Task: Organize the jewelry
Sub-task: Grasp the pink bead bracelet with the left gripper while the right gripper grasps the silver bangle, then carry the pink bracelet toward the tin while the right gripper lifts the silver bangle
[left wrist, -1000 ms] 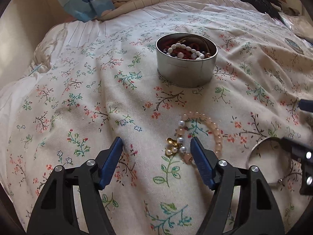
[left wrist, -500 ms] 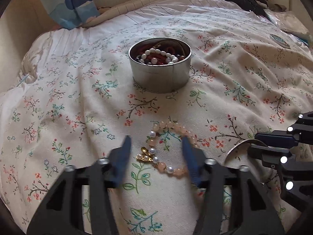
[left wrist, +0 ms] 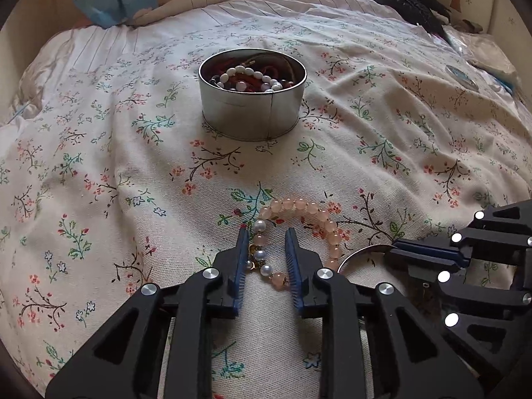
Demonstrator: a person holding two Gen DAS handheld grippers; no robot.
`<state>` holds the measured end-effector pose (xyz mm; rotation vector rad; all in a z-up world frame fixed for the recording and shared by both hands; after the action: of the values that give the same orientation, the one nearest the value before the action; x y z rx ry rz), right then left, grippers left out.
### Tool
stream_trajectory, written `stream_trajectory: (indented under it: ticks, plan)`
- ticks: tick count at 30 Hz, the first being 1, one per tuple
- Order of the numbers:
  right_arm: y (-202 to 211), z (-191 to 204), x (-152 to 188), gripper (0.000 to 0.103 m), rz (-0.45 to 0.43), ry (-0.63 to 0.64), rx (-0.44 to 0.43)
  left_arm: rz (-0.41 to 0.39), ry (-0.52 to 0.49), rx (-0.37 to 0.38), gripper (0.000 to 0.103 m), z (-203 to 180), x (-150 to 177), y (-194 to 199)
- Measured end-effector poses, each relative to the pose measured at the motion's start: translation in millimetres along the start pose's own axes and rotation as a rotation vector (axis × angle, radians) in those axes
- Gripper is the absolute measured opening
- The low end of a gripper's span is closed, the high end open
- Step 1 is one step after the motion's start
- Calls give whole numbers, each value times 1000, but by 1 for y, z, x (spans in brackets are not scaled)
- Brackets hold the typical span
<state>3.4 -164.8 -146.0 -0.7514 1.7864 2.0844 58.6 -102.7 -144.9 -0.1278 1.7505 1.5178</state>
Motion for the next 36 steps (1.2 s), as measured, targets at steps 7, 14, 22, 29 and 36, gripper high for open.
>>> stream_trajectory:
  ticks: [7, 14, 22, 29, 36]
  plan:
    - [22, -22, -16, 4, -90, -266, -178, -104, 83, 58, 7, 1, -17, 29]
    - [28, -29, -30, 4, -140, -494, -391, -276, 186, 122, 7, 10, -46, 64]
    - [46, -39, -52, 4, -260, -648, -552, -399, 222, 103, 7, 15, -67, 87]
    - [52, -46, -67, 4, -319, -694, -607, -428, 197, 79, 7, 12, -76, 91]
    - [51, -49, -76, 4, -348, -712, -624, -439, 180, 65, 7, 8, -83, 89]
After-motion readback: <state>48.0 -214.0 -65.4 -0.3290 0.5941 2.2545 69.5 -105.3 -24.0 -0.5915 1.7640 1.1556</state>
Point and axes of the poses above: each gripper's, at about its wrist camera, not at the fingertips, and y roughly against the way its jaws point, z to its left, x to its underside, the point moved 10 cm from there along -y, roughly the way its jaws point, and after that the axes turned 6 degrees about -z, right-handed, at the moved point
